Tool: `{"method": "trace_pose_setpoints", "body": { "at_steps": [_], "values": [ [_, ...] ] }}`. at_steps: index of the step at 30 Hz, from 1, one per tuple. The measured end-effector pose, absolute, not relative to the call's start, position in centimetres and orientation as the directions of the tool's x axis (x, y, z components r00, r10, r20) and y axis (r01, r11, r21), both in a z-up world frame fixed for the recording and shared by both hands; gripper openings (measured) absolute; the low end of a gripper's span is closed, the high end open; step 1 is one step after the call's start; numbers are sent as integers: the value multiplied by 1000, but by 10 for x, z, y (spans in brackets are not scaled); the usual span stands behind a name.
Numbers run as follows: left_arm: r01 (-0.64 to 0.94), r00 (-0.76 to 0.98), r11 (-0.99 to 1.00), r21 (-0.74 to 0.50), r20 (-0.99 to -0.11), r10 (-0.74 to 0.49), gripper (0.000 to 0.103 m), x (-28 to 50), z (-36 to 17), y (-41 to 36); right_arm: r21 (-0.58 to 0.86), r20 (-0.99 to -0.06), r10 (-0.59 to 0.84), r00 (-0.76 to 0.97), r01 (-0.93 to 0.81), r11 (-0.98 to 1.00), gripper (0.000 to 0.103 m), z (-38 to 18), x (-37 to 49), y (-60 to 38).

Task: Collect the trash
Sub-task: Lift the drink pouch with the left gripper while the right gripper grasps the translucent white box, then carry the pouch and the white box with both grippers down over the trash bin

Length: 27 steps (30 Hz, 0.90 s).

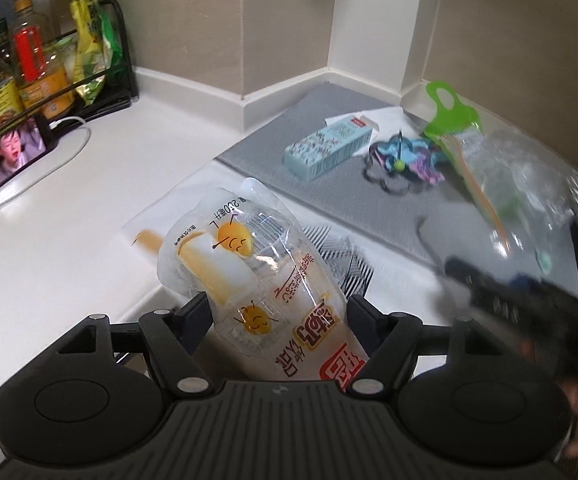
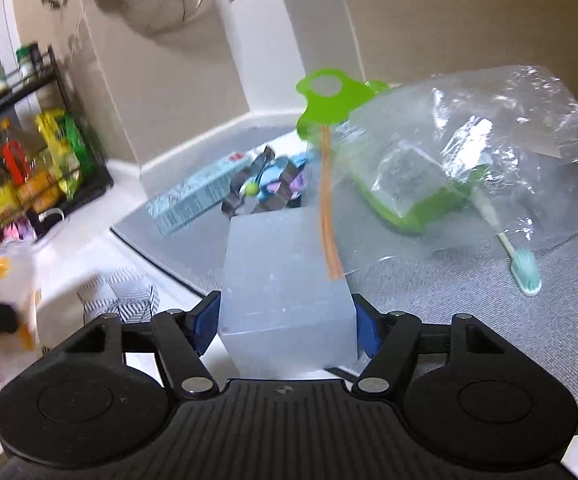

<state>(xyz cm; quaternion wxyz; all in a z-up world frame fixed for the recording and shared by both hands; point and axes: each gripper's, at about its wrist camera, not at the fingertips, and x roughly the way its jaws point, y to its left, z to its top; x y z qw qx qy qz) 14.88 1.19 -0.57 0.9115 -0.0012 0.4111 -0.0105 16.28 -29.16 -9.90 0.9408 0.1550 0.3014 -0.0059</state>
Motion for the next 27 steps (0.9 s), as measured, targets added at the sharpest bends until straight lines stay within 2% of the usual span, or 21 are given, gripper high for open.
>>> {"method": "trace_pose_setpoints", "body": {
  "at_steps": [4, 8, 14, 22, 27],
  "values": [
    [33, 673, 999, 20, -740, -8, 78, 110, -6, 37, 339, -554, 114, 825, 98, 936, 65, -100, 159, -302],
    [39, 685, 998, 42, -729, 4, 78, 78, -7, 62, 189, -581, 0, 814, 135, 973, 65, -91, 148, -282],
    [29, 702, 997, 70, -712, 29, 78, 40, -14, 88, 167, -525, 15, 851, 86, 982, 65, -67, 99, -257],
    [8, 704, 997, 75, -709, 47, 78, -5, -25, 120, 47, -454, -17, 891, 43, 998, 65, -52, 33, -227],
    [-14, 699, 996, 84, -712, 69, 78, -26, -35, 135, 24, -449, -12, 894, 25, 999, 65, -52, 1, -219]
  ]
}}
